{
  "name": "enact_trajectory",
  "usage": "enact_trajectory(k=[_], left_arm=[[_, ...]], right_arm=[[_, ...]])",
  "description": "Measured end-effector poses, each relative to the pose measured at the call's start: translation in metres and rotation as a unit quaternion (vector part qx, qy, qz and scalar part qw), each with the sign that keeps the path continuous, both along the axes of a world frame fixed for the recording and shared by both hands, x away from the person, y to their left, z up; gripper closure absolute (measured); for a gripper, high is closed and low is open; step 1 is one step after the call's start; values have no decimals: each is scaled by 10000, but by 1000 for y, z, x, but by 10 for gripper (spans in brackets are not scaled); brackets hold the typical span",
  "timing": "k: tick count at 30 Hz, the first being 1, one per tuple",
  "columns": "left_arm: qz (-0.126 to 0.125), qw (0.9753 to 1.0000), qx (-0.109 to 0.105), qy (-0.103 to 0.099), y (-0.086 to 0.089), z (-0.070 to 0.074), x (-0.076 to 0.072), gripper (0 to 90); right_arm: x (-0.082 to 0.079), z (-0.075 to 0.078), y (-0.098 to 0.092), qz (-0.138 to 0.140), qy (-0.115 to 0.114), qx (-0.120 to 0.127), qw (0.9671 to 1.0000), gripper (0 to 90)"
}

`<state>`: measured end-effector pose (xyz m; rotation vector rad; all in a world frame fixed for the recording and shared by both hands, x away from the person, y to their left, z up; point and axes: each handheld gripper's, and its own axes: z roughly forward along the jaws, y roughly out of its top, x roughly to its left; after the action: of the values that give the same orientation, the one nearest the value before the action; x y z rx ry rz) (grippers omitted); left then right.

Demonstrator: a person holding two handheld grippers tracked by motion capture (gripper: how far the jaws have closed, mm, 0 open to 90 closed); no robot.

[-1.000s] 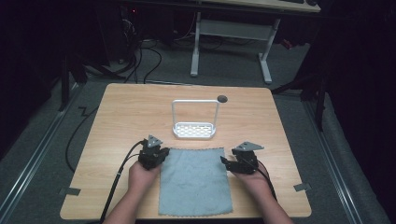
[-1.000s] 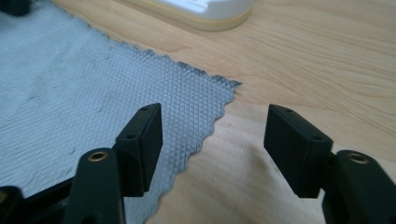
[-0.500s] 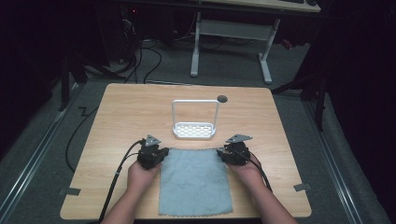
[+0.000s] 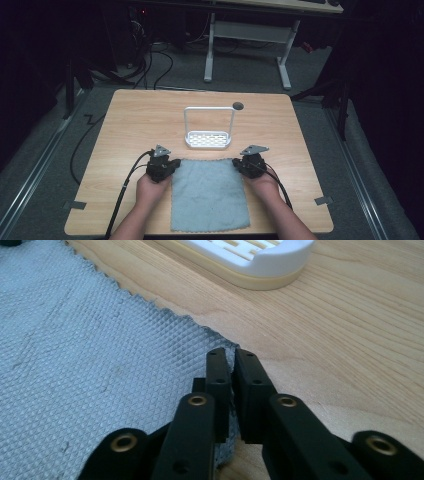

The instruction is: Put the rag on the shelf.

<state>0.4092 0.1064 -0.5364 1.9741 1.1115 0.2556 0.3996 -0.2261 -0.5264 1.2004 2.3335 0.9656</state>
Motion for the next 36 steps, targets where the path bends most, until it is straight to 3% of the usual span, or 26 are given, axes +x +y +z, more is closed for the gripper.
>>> enact_trajectory(k=[4,7,11,12,14,15,20,21,26,27,32,36], left_arm=[[57,9998,-172,-53,4,1,-1,887],[85,9994,-313,-149,7,2,-4,888],[80,9984,-396,-385,8,8,-11,891],[99,9976,-440,-516,8,11,-13,891],[125,9971,-481,-577,8,13,-15,891],[200,9952,-623,-734,9,18,-18,892],[302,9915,-797,-978,9,30,-24,893],[333,9886,-938,-1128,10,39,-27,894],[404,9802,-1097,-1596,8,61,-32,894],[441,9771,-1176,-1720,8,66,-33,894],[564,9679,-1310,-2070,11,86,-33,896],[579,9624,-1295,-2317,13,102,-31,898]], right_arm=[[-6,-3,-2,-32,-149,110,9998,887],[-12,0,-4,-8,-422,217,9989,887],[-19,11,-6,-27,-689,579,9959,888],[-21,13,-6,-21,-753,593,9954,888],[-23,16,-7,-1,-878,608,9943,888],[-26,21,-8,-39,-1006,709,9924,888],[-33,32,-11,-134,-1303,870,9876,888],[-37,39,-13,-192,-1503,935,9840,889],[-42,58,-17,-265,-1842,1177,9755,889],[-43,62,-17,-262,-1930,1197,9735,888],[-41,81,-15,-252,-2253,1354,9645,889],[-38,96,-11,-258,-2433,1402,9594,889]])
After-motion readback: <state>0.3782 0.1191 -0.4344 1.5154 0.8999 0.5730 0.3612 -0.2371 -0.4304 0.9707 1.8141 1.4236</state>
